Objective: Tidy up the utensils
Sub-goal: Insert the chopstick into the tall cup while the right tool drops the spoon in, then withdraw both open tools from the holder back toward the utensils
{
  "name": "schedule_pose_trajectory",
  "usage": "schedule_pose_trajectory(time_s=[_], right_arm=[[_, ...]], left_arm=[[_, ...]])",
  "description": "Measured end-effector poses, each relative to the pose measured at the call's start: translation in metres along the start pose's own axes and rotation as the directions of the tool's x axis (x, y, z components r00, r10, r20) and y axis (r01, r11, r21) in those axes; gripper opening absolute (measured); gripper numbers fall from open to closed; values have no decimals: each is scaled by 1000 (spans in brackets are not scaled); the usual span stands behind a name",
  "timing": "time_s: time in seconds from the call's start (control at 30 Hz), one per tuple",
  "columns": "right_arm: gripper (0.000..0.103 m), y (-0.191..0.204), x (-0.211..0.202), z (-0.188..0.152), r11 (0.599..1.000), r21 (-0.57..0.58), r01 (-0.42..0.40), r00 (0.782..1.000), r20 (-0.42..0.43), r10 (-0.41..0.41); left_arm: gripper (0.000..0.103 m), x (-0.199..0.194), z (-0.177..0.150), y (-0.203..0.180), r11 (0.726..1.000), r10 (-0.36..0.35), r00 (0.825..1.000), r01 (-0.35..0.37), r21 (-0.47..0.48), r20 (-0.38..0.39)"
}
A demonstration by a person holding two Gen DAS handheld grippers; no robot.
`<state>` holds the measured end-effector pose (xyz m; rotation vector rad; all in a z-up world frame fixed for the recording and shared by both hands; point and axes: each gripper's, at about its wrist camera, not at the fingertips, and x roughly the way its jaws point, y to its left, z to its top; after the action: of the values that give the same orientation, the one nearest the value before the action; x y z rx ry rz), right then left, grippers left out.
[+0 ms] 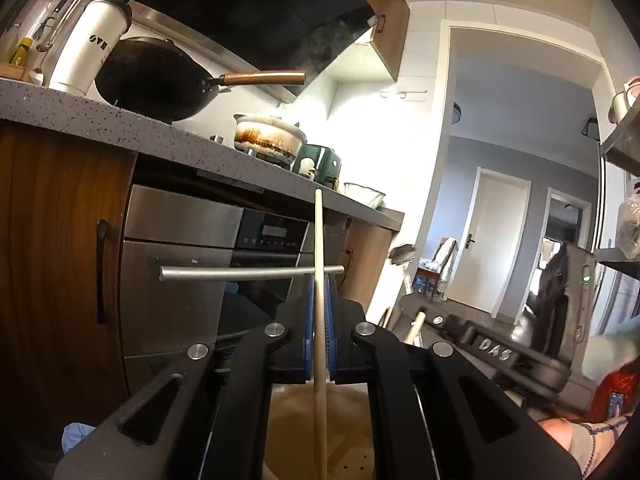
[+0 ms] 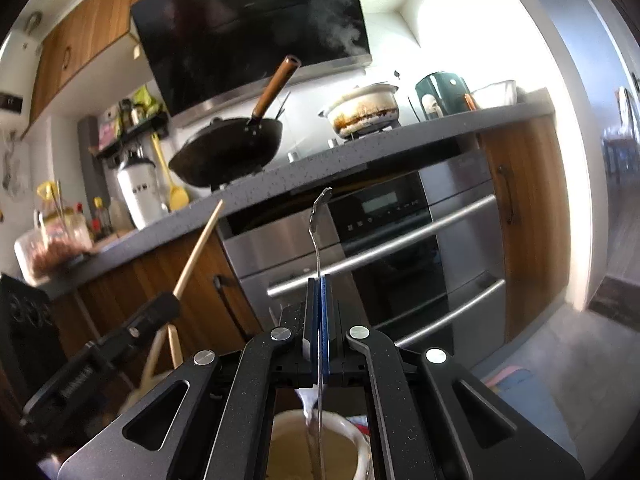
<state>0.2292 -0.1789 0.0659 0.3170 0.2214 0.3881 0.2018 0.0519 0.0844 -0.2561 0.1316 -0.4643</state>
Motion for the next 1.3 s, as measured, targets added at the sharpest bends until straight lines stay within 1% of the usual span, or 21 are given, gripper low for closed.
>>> schedule_pose_trajectory(time_s=[0.1, 0.17, 0.3, 0.47, 0.63, 0.77, 0.8, 0.83, 0.87, 0.9, 0.93, 0.97, 1.0, 1.03, 1.07, 1.13, 1.17, 1.2, 1.23, 1.3], right_arm=[[2, -1, -4, -3, 1000, -14, 4, 1000, -21, -5], [2, -2, -10, -5, 1000, -24, 6, 999, -40, -7], [2, -5, -22, -13, 999, -47, 6, 998, -66, -9], [2, -7, -28, -21, 999, -50, 10, 994, -112, -16], [2, -6, -25, -26, 998, -60, 30, 985, -170, -40], [2, -8, -22, -27, 998, -47, 35, 976, -212, -44], [4, -9, -22, -27, 999, -40, 35, 974, -224, -43], [8, -9, -24, -26, 999, -37, 34, 973, -229, -42], [10, -9, -26, -25, 999, -33, 30, 973, -229, -37], [13, -9, -28, -24, 999, -34, 29, 973, -229, -36], [16, -7, -31, -22, 999, -39, 31, 973, -228, -39], [19, -7, -33, -21, 999, -41, 31, 973, -227, -39], [27, -6, -37, -19, 999, -38, 28, 973, -226, -36], [37, -5, -42, -17, 999, -33, 26, 974, -225, -33], [42, -5, -50, -15, 999, -27, 21, 975, -220, -27], [63, -5, -65, -14, 999, -26, 22, 978, -208, -27], [69, -5, -73, -14, 999, -26, 24, 979, -203, -28], [83, -5, -80, -14, 999, -23, 22, 980, -199, -26], [92, -6, -91, -15, 1000, -15, 17, 981, -191, -19], [95, -7, -104, -17, 1000, -16, 22, 981, -190, -25]], left_arm=[[5, -7, -1, -1, 1000, 4, 1000, -4, 9, -19], [5, -16, -3, -4, 999, 21, 999, -20, 38, -35], [5, -38, -11, -11, 994, 31, 997, -24, 105, -72], [5, -55, -18, -15, 988, 68, 993, -53, 148, -101], [5, -63, -15, -13, 984, 113, 987, -95, 152, -114], [5, -61, -10, -15, 979, 143, 978, -117, 168, -151], [9, -62, -9, -16, 977, 152, 976, -124, 173, -154], [18, -64, -8, -18, 975, 163, 974, -134, 180, -157], [23, -66, -7, -20, 973, 170, 973, -140, 183, -155], [33, -70, -5, -21, 972, 175, 974, -146, 185, -146], [38, -73, -4, -22, 972, 176, 974, -149, 183, -141], [40, -76, -3, -23, 971, 179, 974, -152, 183, -140], [45, -78, -2, -24, 970, 186, 972, -159, 186, -143], [53, -81, -1, -25, 966, 204, 968, -174, 193, -144], [57, -83, 0, -27, 962, 216, 966, -186, 198, -145], [68, -91, 1, -32, 957, 237, 961, -205, 205, -145], [73, -94, 1, -34, 955, 243, 959, -211, 206, -144], [83, -98, 1, -36, 952, 255, 956, -223, 209, -143], [88, -103, -1, -40, 946, 275, 951, -242, 215, -140], [91, -112, -4, -46, 941, 286, 948, -250, 228, -141]])
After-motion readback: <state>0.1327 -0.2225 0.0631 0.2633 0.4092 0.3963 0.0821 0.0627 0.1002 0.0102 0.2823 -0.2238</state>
